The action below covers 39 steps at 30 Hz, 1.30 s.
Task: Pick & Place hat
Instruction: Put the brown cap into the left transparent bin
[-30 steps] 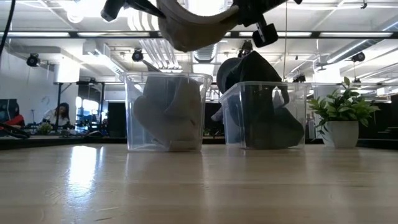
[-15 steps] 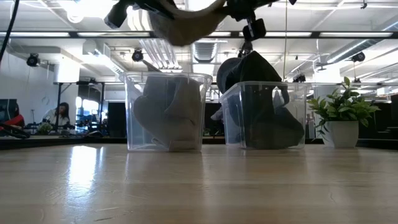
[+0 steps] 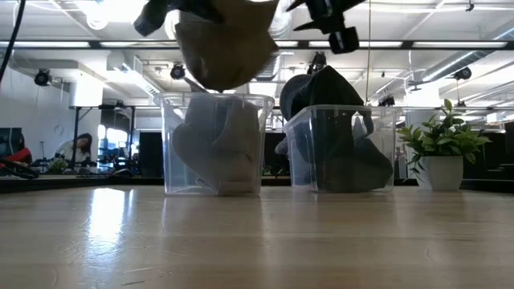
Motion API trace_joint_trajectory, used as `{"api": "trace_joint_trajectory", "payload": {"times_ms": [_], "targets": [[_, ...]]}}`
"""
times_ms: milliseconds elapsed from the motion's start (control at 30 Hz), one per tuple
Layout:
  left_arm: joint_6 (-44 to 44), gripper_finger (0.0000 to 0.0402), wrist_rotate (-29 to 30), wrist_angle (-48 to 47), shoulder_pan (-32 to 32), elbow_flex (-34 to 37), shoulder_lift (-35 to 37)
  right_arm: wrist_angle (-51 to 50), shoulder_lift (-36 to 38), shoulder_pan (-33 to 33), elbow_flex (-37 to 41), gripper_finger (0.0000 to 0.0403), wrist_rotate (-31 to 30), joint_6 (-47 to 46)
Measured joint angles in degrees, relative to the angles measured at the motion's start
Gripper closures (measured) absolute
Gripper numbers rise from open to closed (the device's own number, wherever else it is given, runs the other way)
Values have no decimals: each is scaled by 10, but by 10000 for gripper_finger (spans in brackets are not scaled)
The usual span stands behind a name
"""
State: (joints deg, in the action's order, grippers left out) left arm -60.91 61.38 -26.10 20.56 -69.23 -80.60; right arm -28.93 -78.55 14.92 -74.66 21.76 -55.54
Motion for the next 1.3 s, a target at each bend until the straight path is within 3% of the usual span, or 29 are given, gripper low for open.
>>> {"api": "trace_joint_trajectory", "payload": {"times_ms": [133, 233, 400, 500, 667, 867, 1067, 1300], "targets": [[171, 393, 23, 4, -6, -40, 15, -37, 37, -1, 0, 236, -43, 27], [356, 393, 15, 4, -18, -96, 25, -69, 71, -1, 0, 225, -86, 28], [767, 393, -119, -17, -72, -155, 70, -110, 110, -7, 0, 217, -161, 13], [899, 392, -156, -16, -98, -135, 95, -113, 123, -8, 0, 218, -176, 11], [998, 392, -166, 64, -128, -62, 118, -113, 128, -10, 1, 220, -199, 20], [1012, 392, -162, 201, -153, 42, 121, -113, 128, -11, 1, 218, -205, 35], [1027, 392, -104, 184, -158, 113, 124, -114, 128, -11, 1, 218, -205, 41], [974, 392, -62, 118, -155, 89, 148, -117, 128, -16, 1, 219, -204, 46]]}}
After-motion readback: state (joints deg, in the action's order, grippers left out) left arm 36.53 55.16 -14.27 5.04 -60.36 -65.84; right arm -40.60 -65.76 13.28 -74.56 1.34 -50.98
